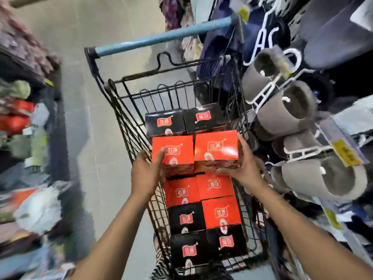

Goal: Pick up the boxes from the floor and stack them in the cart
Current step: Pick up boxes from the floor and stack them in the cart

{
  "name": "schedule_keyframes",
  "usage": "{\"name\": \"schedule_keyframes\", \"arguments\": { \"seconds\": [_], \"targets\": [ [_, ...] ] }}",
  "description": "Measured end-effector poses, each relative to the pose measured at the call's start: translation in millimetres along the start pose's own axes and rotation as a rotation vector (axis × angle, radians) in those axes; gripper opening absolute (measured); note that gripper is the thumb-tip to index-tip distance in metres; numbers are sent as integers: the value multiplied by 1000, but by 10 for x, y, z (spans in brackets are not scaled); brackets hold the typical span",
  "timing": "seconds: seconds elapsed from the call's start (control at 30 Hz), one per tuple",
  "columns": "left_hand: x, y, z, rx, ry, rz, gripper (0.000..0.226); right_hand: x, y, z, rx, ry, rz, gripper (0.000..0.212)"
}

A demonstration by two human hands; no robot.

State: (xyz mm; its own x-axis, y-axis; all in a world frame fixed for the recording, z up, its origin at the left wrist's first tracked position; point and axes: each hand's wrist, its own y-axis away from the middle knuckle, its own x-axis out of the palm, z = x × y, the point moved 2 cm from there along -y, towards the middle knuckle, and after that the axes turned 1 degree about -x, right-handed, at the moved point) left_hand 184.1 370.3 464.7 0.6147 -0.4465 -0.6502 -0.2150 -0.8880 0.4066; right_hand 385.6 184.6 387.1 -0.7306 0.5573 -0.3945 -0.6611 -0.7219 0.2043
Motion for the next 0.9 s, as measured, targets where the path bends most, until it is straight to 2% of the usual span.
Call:
{"name": "schedule_keyframes", "arguments": {
  "seconds": [0.03, 0.1, 0.2, 0.37, 0.57, 0.63, 0.7, 0.73, 0.8, 0.9],
  "targets": [
    [35, -11, 20, -79, 80, 89, 51, 22, -13, -66, 12, 15, 4, 120],
    [99, -35, 76, -126, 206, 197, 37, 48, -12, -122, 67, 7, 14, 121],
    [115, -27, 131, -126, 241, 228, 39, 109, -72, -157, 100, -58, 55, 118],
    [130, 11, 172, -155, 315, 219, 27, 196, -182, -64, 187, -112, 67, 121],
    [91, 146, 61, -184, 308, 228, 41, 165, -95, -204, 322, 24, 88, 121],
    [37, 202, 10, -167, 247, 184, 51, 112, -6, -251, 375, 95, 41, 102],
    [-50, 264, -80, -96, 159, 92, 60, 35, 215, -87, 412, 195, -3, 78],
    [-101, 306, -146, -30, 115, 47, 59, 7, 353, 18, 409, 245, -27, 73],
    [-180, 393, -266, 180, 35, -14, 56, -48, 636, 105, 418, 282, -88, 71],
    [-172, 544, -427, 550, -120, -3, 55, -157, 1167, 228, 479, 296, -188, 74]
  ]
}}
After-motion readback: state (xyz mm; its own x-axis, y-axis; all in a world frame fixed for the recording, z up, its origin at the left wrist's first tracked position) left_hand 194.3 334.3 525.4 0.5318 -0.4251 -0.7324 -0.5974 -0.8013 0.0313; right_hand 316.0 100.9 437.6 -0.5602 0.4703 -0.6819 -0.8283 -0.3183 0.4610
